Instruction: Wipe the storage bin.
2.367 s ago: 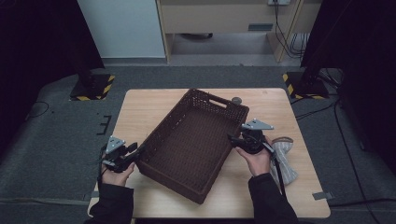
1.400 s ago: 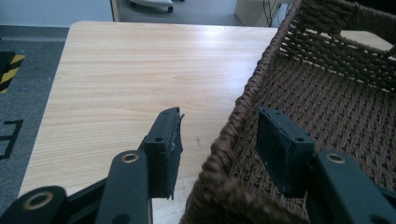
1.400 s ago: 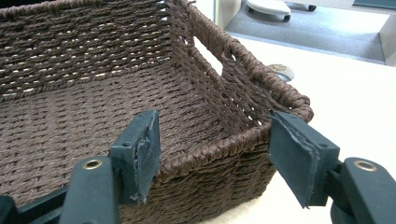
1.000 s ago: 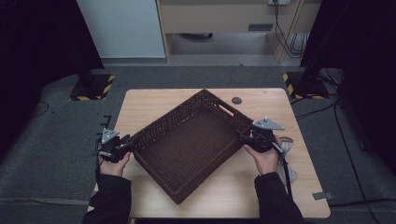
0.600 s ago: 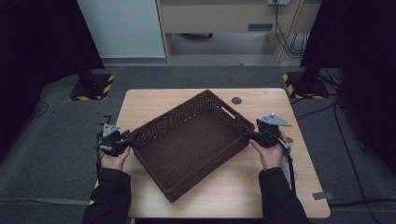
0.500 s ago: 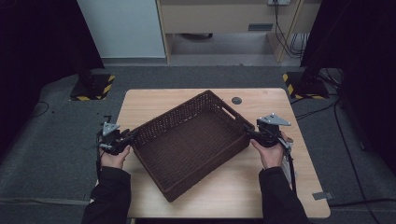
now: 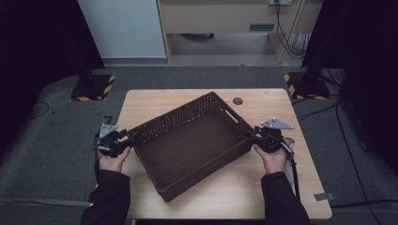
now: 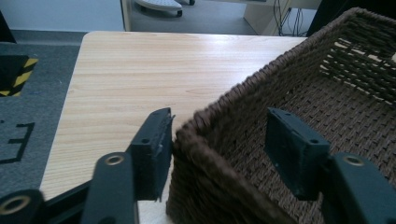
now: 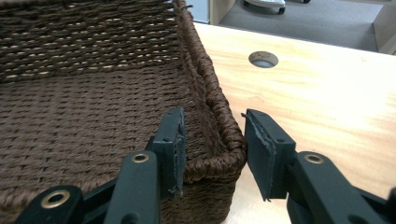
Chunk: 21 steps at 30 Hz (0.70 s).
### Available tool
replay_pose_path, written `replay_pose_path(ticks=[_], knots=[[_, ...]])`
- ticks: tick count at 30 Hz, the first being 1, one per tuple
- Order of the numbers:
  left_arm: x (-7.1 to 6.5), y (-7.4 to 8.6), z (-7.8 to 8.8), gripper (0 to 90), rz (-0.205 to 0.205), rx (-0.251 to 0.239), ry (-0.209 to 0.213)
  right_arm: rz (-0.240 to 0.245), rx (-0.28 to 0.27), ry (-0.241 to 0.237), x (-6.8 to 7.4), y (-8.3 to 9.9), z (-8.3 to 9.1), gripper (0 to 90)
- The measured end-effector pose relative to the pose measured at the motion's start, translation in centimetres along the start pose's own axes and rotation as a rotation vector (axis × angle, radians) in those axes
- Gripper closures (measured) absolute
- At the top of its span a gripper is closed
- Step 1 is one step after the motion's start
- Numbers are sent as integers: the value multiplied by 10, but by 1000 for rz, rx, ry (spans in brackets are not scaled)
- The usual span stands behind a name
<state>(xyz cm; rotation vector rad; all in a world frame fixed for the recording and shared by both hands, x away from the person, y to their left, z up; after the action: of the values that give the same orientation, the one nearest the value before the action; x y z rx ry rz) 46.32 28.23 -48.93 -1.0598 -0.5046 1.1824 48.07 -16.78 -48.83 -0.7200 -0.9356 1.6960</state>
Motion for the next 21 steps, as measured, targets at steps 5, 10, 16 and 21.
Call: replay_pose_path(ticks=[5, 10, 16, 21], knots=[[-9, -3, 10, 406, -6, -22, 9, -11, 7, -11, 6, 8, 16, 582], [-16, 5, 13, 420, -14, -9, 5, -5, 7, -22, 8, 10, 21, 570], [-16, 14, 4, 445, -17, 37, -1, 26, -18, -13, 6, 2, 16, 551], [-15, 13, -3, 458, -11, 33, 2, 41, -16, -11, 2, -1, 9, 598]])
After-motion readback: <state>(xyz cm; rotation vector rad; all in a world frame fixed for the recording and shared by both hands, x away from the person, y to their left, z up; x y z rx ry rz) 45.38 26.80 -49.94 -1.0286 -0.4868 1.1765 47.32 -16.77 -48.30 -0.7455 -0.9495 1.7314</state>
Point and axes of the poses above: each handheld gripper's, and its own axes: z roughly backward along the jaws, y roughly out of its underside, x roughly to its left, the point moved 9 cm from there along -z, roughly forward along the jaws, and after that the axes turned 8 degrees about y, right-handed, at the moved point
